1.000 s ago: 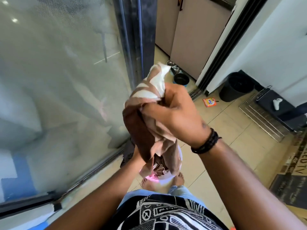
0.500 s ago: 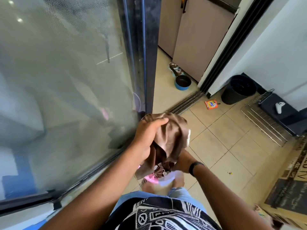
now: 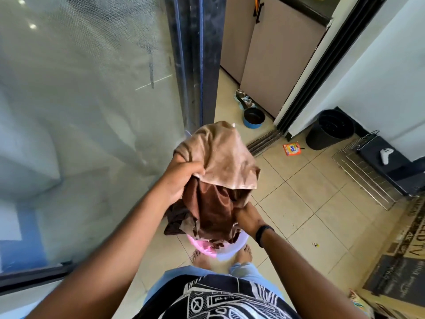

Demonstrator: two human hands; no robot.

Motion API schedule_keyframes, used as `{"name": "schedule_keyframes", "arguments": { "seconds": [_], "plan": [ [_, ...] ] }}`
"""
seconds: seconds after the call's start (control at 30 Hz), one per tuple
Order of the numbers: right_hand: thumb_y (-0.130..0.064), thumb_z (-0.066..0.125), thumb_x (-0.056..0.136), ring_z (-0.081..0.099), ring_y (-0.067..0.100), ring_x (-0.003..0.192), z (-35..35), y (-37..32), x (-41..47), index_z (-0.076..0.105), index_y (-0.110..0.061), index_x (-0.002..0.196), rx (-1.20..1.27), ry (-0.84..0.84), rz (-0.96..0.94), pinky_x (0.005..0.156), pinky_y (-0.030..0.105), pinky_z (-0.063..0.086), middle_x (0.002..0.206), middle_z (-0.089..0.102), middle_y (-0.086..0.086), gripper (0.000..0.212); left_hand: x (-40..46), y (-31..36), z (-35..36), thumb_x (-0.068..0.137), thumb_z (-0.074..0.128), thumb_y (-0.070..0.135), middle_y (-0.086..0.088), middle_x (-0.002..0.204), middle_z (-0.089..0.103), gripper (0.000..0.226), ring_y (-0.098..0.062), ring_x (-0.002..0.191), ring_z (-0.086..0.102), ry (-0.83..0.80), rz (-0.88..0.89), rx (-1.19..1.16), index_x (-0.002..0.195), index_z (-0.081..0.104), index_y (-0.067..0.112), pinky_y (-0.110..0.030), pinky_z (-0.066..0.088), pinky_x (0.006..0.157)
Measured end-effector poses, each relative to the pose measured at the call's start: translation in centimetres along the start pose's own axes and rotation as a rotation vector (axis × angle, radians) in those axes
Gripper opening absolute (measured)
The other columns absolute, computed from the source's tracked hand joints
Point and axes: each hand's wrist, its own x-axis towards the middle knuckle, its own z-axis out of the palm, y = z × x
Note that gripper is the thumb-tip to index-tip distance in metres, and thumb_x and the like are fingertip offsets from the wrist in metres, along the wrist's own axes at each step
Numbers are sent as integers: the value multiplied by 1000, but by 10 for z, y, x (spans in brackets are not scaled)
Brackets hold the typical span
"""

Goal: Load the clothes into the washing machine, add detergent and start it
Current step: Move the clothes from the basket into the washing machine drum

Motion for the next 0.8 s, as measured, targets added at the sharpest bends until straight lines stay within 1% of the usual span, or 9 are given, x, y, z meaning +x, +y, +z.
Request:
{"name": "schedule_keyframes", "arguments": {
  "seconds": [0.13,0.23,0.3,0.33,0.4,0.5,0.6,0.7,0.8],
  "plan": [
    [-8,57,79,44,20,55,-19,-73,-37,49,-18,63,233,-26,-125,57,36,38,55,49,0,20,2,-52,-28,36,70,13,-12,104,67,62,-27,101,63,-101,-224,325,97,60,17,-39,50,83],
    [1,53,87,56,26,51,-38,-120,-63,60,-8,64,331,-8,-250,61,41,50,54,61,12,26,-9,-67,-36,46,79,11,-15,113,70,71,-18,102,68,-291,-302,579,114,59,16,-41,57,89],
    [2,52,89,61,30,48,-49,-150,-85,62,0,76,462,-59,-318,60,46,56,57,63,16,16,-18,-71,-33,59,89,6,2,96,72,57,8,82,66,-389,-316,692,110,65,13,-20,57,78],
    [1,51,90,62,32,48,-53,-165,-96,61,5,84,551,-116,-339,57,48,59,60,63,20,12,-21,-73,-29,64,92,14,13,92,70,51,15,79,63,-418,-315,734,109,68,16,-11,52,77],
    [-1,49,91,62,34,49,-59,-193,-118,60,13,90,714,-266,-388,54,47,60,67,63,25,18,-30,-74,-17,65,87,54,15,114,71,73,10,107,61,-484,-363,801,127,67,22,-17,46,100],
    [-11,54,92,67,39,65,-62,-221,-134,57,15,102,865,-418,-506,61,44,60,83,63,35,28,-27,-89,2,51,75,84,19,142,54,84,-4,136,43,-296,-305,651,126,56,54,-31,27,119],
    [-20,54,92,68,47,94,-68,-232,-129,49,20,121,884,-449,-607,81,48,59,113,59,40,51,-30,-78,15,55,77,81,21,127,64,75,-4,127,54,-80,-226,402,119,64,43,-30,39,112],
    [-16,54,98,69,43,100,-80,-222,-113,54,8,128,778,-218,-604,84,49,56,119,66,28,38,-33,-61,25,81,81,44,20,106,69,35,-5,108,65,24,-159,255,109,66,31,-27,47,100],
    [-8,53,99,70,32,84,-84,-186,-89,63,2,114,641,25,-533,73,39,55,102,74,18,21,-29,-46,32,71,87,39,18,101,76,35,-6,100,70,148,-152,114,102,76,27,-36,51,102]
  ]
}}
